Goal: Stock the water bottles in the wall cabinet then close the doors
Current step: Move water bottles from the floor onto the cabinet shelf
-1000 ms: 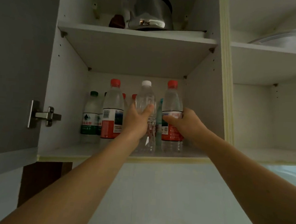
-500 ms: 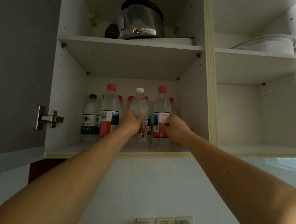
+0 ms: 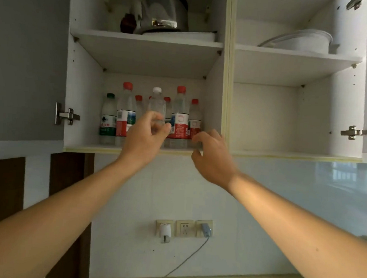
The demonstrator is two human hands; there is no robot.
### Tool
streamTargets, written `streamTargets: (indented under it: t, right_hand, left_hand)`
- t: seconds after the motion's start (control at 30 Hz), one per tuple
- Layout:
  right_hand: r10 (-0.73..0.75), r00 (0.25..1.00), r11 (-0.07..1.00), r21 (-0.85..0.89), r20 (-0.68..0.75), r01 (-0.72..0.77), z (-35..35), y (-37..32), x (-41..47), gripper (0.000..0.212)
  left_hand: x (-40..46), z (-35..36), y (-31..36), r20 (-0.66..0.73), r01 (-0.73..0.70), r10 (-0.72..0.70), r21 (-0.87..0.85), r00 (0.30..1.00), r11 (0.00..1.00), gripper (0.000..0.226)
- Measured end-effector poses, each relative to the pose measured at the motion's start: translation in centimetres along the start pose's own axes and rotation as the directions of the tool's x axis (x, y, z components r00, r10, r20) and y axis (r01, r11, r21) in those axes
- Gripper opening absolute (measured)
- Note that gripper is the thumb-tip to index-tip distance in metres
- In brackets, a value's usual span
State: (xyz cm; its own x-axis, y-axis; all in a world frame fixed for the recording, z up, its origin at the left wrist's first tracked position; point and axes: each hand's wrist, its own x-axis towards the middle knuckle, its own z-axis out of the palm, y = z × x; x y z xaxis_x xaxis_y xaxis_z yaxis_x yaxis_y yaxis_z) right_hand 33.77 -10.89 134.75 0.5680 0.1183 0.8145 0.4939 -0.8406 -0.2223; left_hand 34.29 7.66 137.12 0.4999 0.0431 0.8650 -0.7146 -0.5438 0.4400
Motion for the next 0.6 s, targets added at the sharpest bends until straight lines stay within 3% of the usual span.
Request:
streamTargets:
  t: [0.3, 0.47, 0.6]
  right_hand:
    - [0.169, 0.985, 0.982, 0.076, 0.047, -0.172, -4.8, 2.0, -14.0, 0.028]
    - [0.374, 0.927, 0.924, 0.076, 0.026, -0.375, -6.4, 3.6, -23.1, 0.022]
    - [0.502, 0.862, 0.861, 0.050, 0.079, -0.506, -6.0, 3.9, -30.2, 0.023]
  left_hand:
    - [-11.4, 1.5, 3.5, 0.088, 0.208, -0.189, -0.318, 0.978, 0.925, 0.023]
    - [-19.0, 4.7, 3.5, 0.276, 0.387, -0.287, -0.452, 0.917, 0.803, 0.012]
    - [-25.8, 6.8, 2.9, 0.430, 0.444, -0.247, -0.452, 0.868, 0.773, 0.018]
